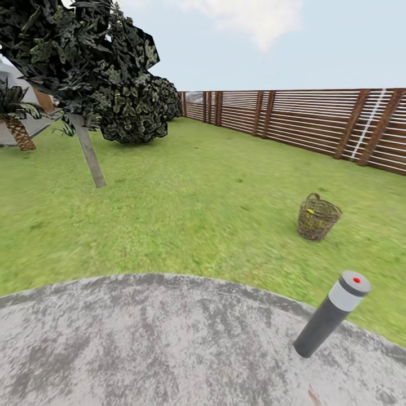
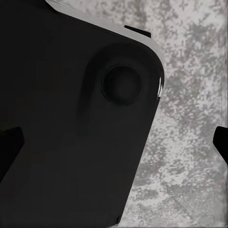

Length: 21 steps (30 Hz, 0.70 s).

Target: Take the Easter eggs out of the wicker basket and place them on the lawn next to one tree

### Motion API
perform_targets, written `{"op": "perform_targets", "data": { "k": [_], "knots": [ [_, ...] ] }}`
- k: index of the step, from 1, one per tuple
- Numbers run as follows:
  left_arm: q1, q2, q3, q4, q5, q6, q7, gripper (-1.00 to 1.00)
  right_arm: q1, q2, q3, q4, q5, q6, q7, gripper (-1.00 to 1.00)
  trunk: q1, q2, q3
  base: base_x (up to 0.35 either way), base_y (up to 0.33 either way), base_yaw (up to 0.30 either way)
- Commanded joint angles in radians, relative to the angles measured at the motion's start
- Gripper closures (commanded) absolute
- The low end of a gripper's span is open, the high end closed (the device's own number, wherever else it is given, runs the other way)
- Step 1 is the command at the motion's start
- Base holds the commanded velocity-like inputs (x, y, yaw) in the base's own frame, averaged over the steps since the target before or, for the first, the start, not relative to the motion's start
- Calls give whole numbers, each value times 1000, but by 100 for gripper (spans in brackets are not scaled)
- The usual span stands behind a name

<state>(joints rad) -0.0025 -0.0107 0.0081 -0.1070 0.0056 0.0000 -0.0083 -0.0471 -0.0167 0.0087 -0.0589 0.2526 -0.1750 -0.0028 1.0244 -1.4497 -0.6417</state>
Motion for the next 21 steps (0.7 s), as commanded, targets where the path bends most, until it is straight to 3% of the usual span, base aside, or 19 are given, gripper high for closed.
{"op": "perform_targets", "data": {
  "k": [1, 21],
  "knots": [
    [0, 0, 1, 0, 1, 0, -1, -100, 0, 0, 0, 1, 3, -3, 0, -100, 1, 0, -1, 339, 0, 30],
    [0, 0, 1, 0, 1, 0, -1, -100, 0, 0, 1, 1, 2, -3, 0, -100, 1, 0, -1, 339, 0, 3]
  ]
}}
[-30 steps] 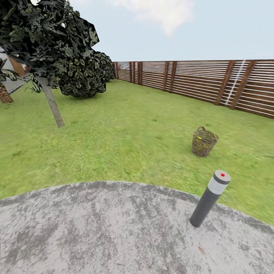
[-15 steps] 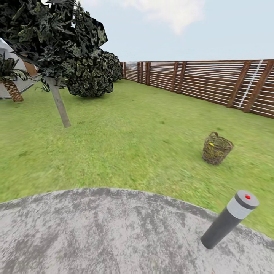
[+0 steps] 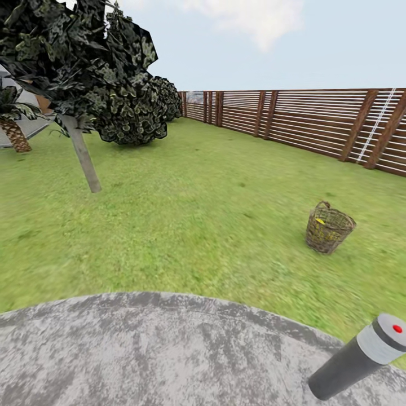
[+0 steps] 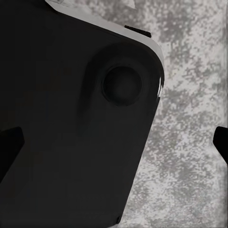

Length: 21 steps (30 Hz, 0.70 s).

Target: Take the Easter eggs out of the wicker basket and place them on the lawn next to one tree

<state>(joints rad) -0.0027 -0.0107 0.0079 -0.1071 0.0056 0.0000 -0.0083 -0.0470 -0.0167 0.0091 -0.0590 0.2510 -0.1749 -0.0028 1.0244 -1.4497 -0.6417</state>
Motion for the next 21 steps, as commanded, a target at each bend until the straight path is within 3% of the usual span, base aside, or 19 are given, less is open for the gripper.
{"op": "perform_targets", "data": {
  "k": [1, 21],
  "knots": [
    [0, 0, 1, 0, 1, 0, -1, -100, -1, 0, 0, 1, 4, -3, 0, -100, 1, 0, -1, 339, 0, 0],
    [0, 0, 1, 0, 1, 0, -1, -100, -1, 0, 2, 1, 4, -3, 0, -100, 1, 0, -1, 339, 0, 0]
  ]
}}
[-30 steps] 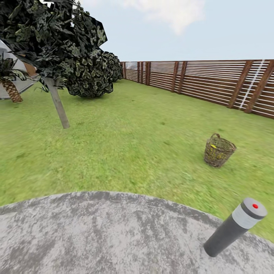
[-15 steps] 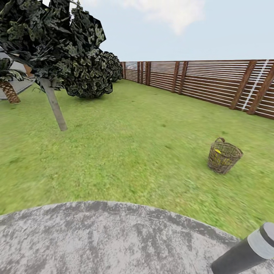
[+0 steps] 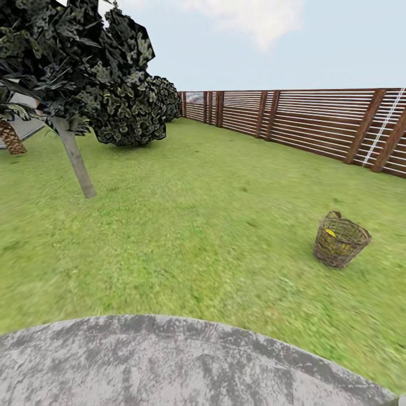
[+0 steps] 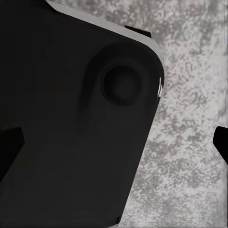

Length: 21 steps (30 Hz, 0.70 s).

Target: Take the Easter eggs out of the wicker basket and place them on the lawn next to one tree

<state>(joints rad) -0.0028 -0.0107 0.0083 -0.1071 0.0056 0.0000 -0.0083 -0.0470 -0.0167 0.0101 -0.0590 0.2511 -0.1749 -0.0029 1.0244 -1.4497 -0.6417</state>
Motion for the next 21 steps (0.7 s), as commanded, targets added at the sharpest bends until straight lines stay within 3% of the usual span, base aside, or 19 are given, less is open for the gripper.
{"op": "perform_targets", "data": {
  "k": [1, 11, 21],
  "knots": [
    [0, 0, 1, 0, 1, 0, -1, -100, -1, 0, 1, 1, 4, -3, 0, -100, 1, 0, -1, 339, 0, 0],
    [0, 0, 1, 0, 1, 0, -1, -100, -1, -2, 1, 1, 4, -3, 0, -100, 1, 0, -1, 339, 0, -6],
    [0, 0, 0, 0, 1, 0, -1, -100, -1, -2, 1, 1, 4, -3, 0, -100, 1, 0, -1, 339, 0, -112]
  ]
}}
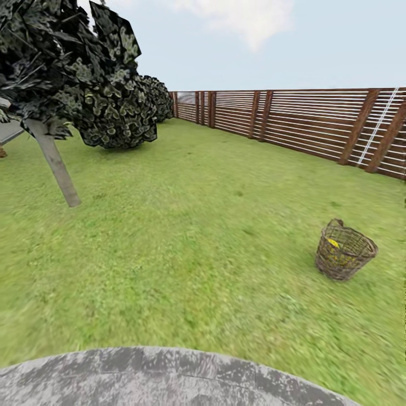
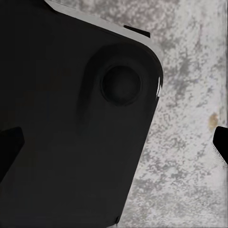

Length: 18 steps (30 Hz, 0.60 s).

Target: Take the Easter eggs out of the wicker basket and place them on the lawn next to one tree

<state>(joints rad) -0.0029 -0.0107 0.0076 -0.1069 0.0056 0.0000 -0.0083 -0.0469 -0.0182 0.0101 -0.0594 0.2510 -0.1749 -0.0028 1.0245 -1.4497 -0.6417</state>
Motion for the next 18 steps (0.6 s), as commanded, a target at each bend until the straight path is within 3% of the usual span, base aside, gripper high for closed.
{"op": "perform_targets", "data": {
  "k": [1, 18],
  "knots": [
    [0, 0, 1, 0, 1, 0, -1, -100, -1, 0, 1, 1, 4, -3, 0, -100, 1, 0, -1, 339, 0, -178],
    [0, 0, 1, 0, 1, 0, -1, -100, -1, 0, 1, 1, 4, -3, 0, -100, 1, 0, -1, 339, 0, -276]
  ]
}}
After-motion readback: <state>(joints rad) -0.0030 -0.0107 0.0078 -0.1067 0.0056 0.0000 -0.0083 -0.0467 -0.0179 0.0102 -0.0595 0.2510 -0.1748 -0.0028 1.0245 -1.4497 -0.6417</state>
